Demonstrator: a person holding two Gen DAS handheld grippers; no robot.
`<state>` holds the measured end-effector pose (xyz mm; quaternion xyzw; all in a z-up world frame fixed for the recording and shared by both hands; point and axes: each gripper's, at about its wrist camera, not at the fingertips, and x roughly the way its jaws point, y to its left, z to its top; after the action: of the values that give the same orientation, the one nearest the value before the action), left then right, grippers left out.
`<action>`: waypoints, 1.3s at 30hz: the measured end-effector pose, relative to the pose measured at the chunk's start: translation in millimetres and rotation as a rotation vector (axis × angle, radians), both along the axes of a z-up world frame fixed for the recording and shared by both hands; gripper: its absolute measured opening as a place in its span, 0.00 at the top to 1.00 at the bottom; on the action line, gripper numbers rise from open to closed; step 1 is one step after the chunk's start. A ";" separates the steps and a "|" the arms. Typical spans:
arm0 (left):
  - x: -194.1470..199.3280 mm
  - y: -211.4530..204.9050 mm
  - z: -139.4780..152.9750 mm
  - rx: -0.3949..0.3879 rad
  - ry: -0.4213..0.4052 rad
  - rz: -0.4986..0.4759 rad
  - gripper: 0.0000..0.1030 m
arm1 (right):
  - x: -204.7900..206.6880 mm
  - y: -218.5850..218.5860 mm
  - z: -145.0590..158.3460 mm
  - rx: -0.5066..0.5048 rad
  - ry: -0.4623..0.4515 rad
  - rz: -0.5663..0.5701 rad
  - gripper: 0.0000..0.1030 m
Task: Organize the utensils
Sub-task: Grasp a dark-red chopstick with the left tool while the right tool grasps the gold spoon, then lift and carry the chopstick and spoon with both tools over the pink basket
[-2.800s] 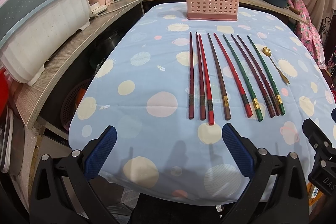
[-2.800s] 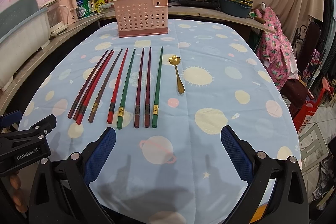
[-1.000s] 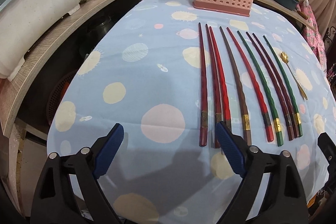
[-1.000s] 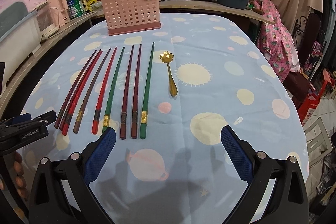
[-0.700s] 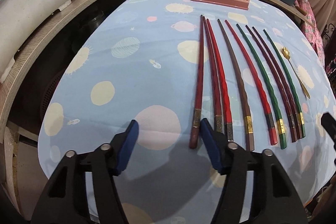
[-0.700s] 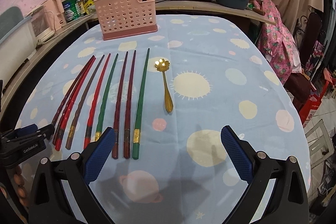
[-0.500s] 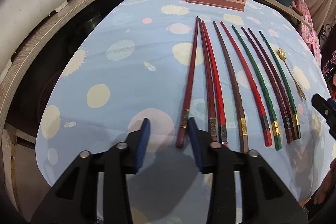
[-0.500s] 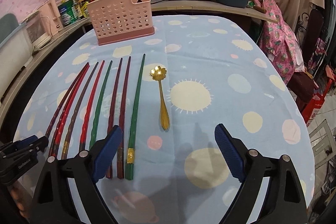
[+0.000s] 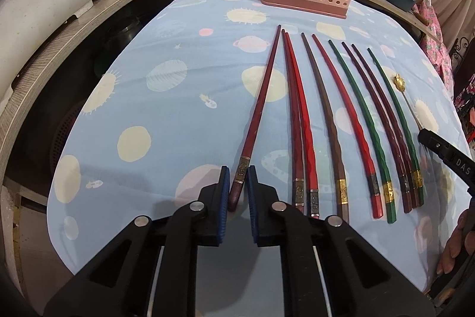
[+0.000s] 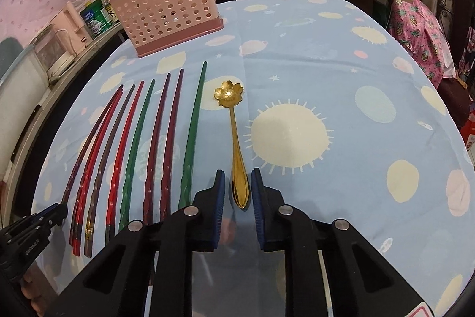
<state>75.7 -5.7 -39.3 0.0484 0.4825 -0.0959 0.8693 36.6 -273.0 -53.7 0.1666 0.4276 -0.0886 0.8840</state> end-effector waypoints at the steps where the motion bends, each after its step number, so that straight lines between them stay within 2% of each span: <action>1: 0.4 0.0 0.2 0.000 0.000 0.000 0.89 | -1.0 0.7 0.2 -0.002 -0.002 0.001 0.86; 3: 1.1 -0.3 0.4 -0.001 0.001 0.000 0.89 | -1.0 -0.6 0.0 0.008 -0.003 0.003 0.90; 11: -1.3 1.7 5.5 -0.022 0.003 -0.003 0.91 | -9.1 0.7 11.9 0.002 -0.033 -0.001 0.90; 19: -5.5 7.4 28.1 -0.048 -0.044 0.005 0.92 | -17.9 -0.8 33.5 -0.022 -0.069 -0.014 0.92; 24: -3.3 10.9 46.5 -0.070 -0.076 0.009 0.92 | -18.4 -2.5 47.0 -0.036 -0.088 -0.015 0.98; 32: 15.1 17.0 81.8 -0.101 -0.139 0.031 0.93 | -11.9 -8.1 67.7 -0.055 -0.128 -0.022 0.98; 39: 51.6 21.1 127.3 -0.140 -0.208 0.044 0.93 | 7.7 -25.4 105.1 -0.052 -0.202 -0.033 0.98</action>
<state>127.3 15.4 88.0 -0.0131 0.3830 -0.1046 0.9177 44.3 -298.4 51.4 0.1587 0.3310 -0.0970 0.9251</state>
